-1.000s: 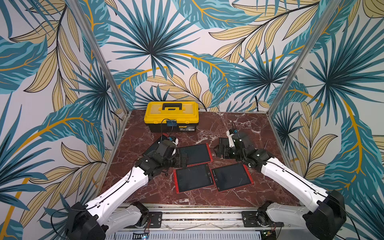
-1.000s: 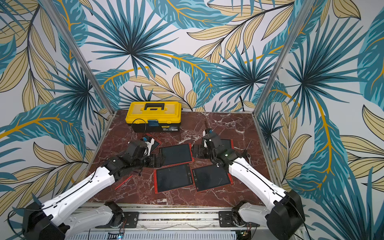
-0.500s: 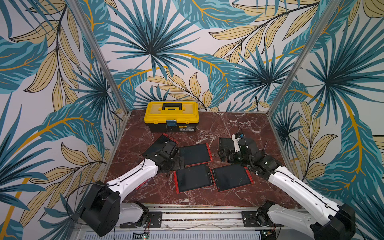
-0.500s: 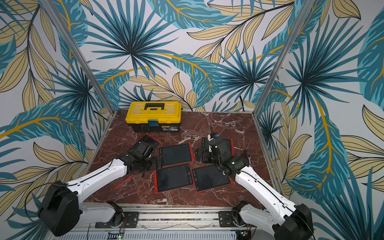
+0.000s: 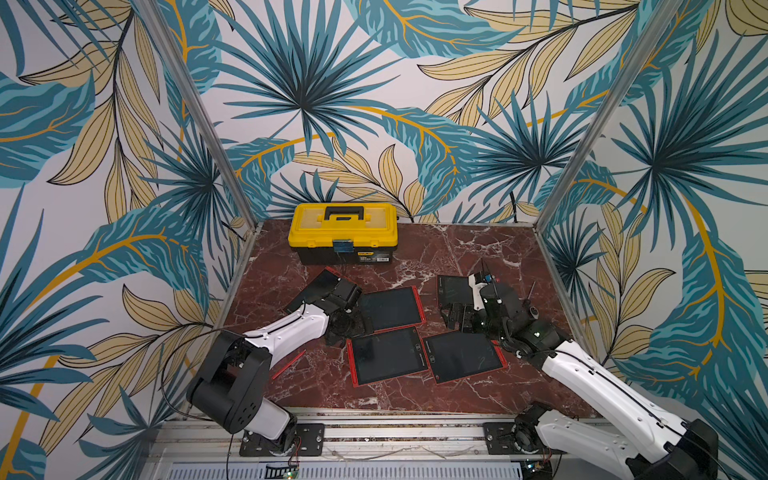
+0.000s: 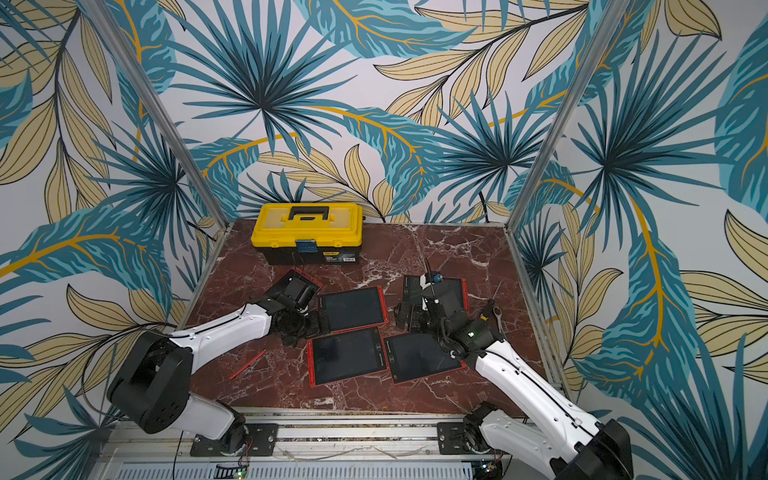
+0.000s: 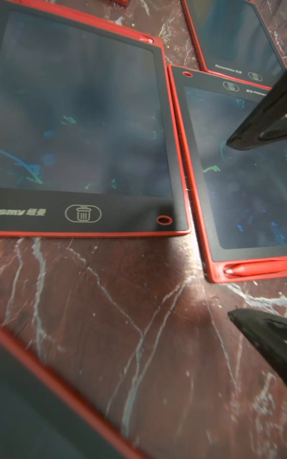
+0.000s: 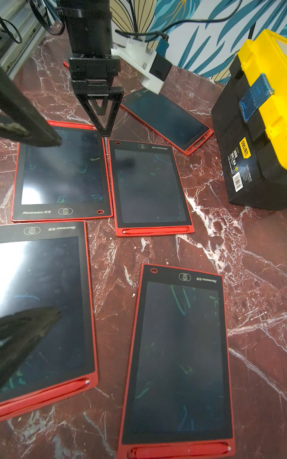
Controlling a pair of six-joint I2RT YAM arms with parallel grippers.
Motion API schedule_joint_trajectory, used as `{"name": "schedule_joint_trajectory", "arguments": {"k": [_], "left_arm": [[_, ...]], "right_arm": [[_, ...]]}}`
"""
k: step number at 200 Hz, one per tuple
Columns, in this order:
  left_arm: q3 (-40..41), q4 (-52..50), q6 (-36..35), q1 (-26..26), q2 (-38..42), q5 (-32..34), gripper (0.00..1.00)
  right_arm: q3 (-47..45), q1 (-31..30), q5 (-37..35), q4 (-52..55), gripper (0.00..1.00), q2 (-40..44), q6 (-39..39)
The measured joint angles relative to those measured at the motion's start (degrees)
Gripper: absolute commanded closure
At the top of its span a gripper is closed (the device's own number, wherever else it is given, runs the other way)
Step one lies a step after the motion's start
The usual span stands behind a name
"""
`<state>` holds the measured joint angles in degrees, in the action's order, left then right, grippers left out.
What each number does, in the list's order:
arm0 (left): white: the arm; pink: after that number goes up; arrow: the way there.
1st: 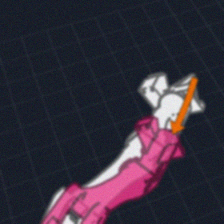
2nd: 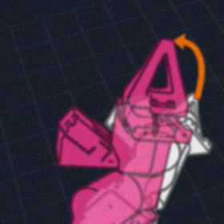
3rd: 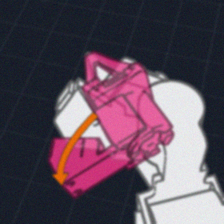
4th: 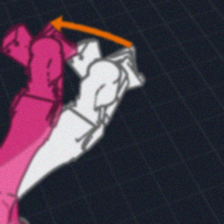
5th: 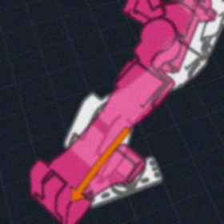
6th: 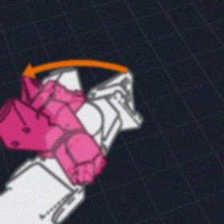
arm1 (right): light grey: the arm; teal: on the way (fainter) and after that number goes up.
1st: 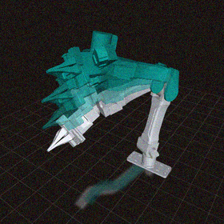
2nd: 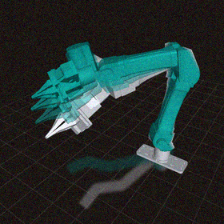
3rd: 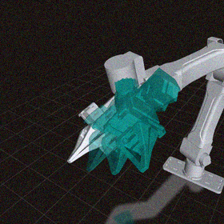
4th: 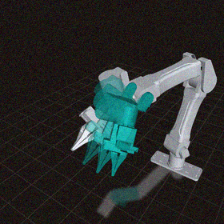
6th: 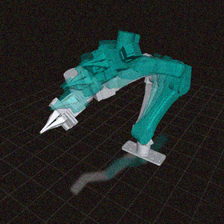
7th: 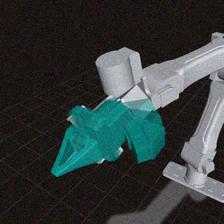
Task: Place the stylus back onto the writing tablet
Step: Place the stylus on the writing tablet, then move the writing tablet to the center of the board.
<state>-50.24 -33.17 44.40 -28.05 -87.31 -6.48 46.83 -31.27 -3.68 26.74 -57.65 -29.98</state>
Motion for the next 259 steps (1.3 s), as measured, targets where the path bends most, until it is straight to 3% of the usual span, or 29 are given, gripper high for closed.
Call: {"name": "schedule_joint_trajectory", "arguments": {"k": [155,259], "left_arm": [[-7.3,9.8,1.1,-1.2,-10.9,-6.3,0.00],[-18.8,11.9,1.4,-4.9,-20.8,-8.3,0.00]], "right_arm": [[-1.6,0.0,-0.6,0.1,0.00,-0.3,-0.1],[-2.0,0.0,-0.9,0.2,0.00,-0.6,-0.5]]}}
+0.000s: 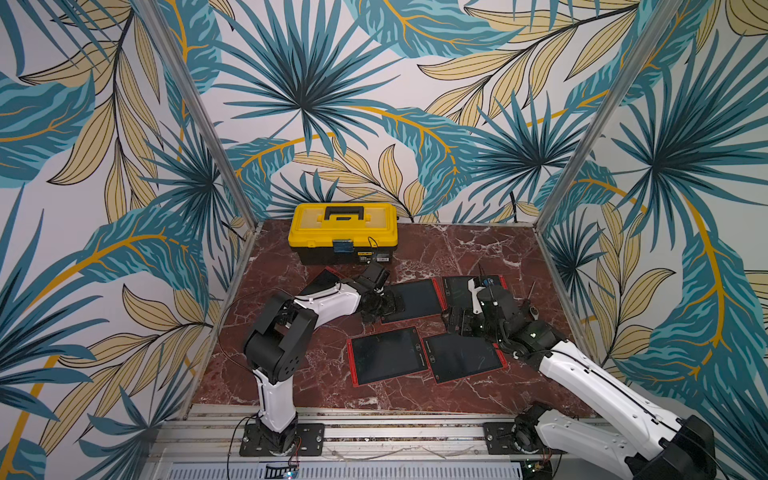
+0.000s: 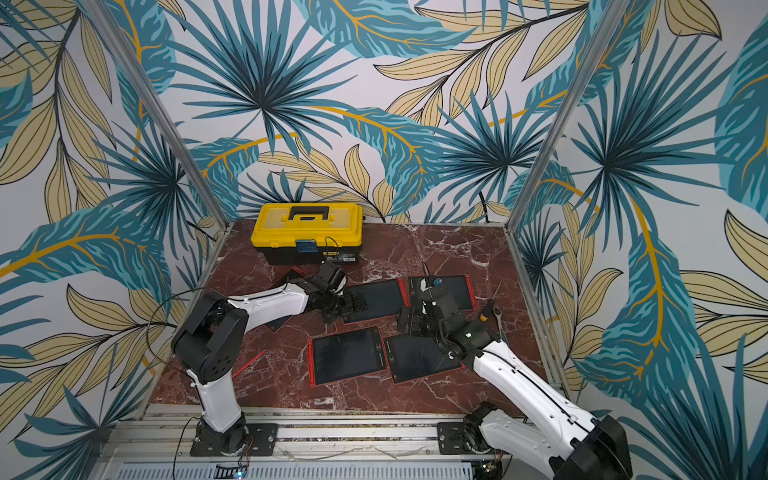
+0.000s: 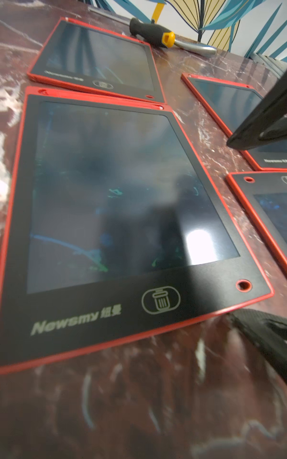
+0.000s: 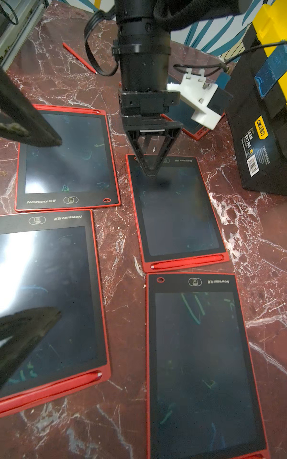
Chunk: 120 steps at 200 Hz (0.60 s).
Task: Place the stylus back onto the writing tablet
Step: Move the writing tablet to the center of the board.
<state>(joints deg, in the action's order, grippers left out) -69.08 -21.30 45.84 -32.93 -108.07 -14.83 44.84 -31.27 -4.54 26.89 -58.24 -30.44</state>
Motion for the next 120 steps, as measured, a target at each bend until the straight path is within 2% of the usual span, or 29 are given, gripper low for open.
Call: {"name": "schedule_joint_trajectory", "arguments": {"k": [89,120], "left_arm": [[-9.9,0.1,0.0,-1.6,-7.4,-2.5,0.00],[-10.9,-0.1,-0.5,-2.1,-8.1,-2.5,0.00]], "right_arm": [[0.0,0.0,-2.6,2.0,0.00,0.0,-0.9],[-0.1,0.0,-2.3,2.3,0.00,0.3,-0.8]]}}
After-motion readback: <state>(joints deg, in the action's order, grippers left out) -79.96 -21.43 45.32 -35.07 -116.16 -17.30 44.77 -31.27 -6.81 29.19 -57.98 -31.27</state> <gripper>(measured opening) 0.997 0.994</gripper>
